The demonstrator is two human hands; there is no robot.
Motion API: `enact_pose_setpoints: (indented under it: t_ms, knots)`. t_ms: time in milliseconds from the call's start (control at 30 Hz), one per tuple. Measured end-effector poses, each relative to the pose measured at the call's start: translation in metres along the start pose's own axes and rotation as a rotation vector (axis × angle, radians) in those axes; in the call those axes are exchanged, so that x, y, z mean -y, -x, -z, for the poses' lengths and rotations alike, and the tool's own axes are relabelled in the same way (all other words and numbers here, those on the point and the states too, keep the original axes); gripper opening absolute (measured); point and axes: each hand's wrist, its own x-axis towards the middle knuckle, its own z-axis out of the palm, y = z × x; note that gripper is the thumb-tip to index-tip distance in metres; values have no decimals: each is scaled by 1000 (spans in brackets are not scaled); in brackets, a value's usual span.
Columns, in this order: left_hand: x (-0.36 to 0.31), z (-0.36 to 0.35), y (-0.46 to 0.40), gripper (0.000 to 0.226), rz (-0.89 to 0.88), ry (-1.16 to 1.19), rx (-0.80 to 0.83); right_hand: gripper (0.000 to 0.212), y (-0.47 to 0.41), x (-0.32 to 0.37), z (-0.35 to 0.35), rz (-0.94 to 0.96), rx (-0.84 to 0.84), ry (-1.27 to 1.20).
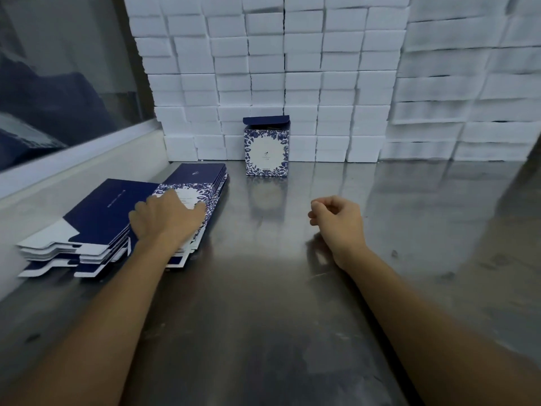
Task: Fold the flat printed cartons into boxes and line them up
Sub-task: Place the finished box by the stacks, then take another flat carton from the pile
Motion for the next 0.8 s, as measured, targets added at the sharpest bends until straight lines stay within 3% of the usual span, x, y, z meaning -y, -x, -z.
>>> enact_pose_setpoints:
  t_ms: [100, 233, 400, 467, 800]
  knots:
    - [2, -1, -3, 61, -27, -25, -10, 16, 7, 5, 5, -37, -22, -72]
    - [7, 4, -7, 42, -38, 36, -92, 17, 10, 10, 6, -61, -36, -107]
    - [5, 7, -6, 70, -47, -28, -17, 16, 10, 10, 4, -67, -26, -92]
    - [4, 6, -7, 71, -63, -60, -7, 16, 10, 10, 4, -69, -25, -98]
    - [-6, 12, 2, 39, -173, -71, -80, 16, 11, 11, 6, -62, -15, -121]
